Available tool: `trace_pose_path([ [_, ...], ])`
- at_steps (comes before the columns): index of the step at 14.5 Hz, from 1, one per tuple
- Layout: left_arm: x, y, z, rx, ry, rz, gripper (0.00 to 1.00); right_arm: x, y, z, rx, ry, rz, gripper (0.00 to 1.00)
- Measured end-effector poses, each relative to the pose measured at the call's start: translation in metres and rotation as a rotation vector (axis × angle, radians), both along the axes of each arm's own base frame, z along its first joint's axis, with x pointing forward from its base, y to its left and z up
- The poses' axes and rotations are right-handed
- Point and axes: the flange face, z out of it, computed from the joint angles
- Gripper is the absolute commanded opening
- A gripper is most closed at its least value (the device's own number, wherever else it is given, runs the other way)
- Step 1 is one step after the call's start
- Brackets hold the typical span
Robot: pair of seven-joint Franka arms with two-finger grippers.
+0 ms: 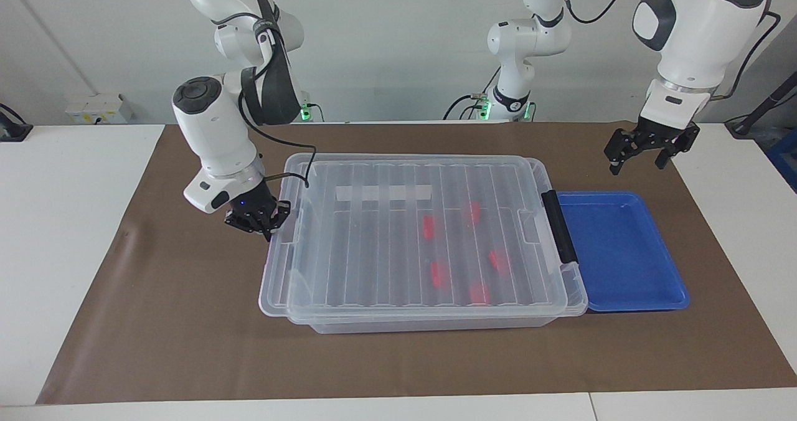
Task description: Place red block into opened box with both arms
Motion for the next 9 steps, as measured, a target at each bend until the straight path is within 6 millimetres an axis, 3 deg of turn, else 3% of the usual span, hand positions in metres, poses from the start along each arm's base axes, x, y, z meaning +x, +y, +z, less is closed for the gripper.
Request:
trace_pose_path([
  [5, 0.0000, -0.0016, 0.0000, 0.000, 0.000, -0.003, 1.00, -0.0048, 0.0116, -0.0006, 0.003, 0.004, 0.012, 0.00],
  [6, 0.0000, -0.0016, 0.0000, 0.000, 0.000, -0.003, 1.00, -0.0049, 0.0116, -0.0007, 0.004, 0.005, 0.012, 0.45],
  [7, 0.0000, -0.0016, 0.0000, 0.000, 0.000, -0.003, 1.00, -0.0050, 0.0115, -0.0008, 0.003, 0.007, 0.012, 0.99],
  [9, -0.0001, -0.0021, 0.0000, 0.000, 0.000, -0.004, 1.00, -0.0053, 0.0084, 0.0000, 0.003, 0.010, 0.007, 1.00],
])
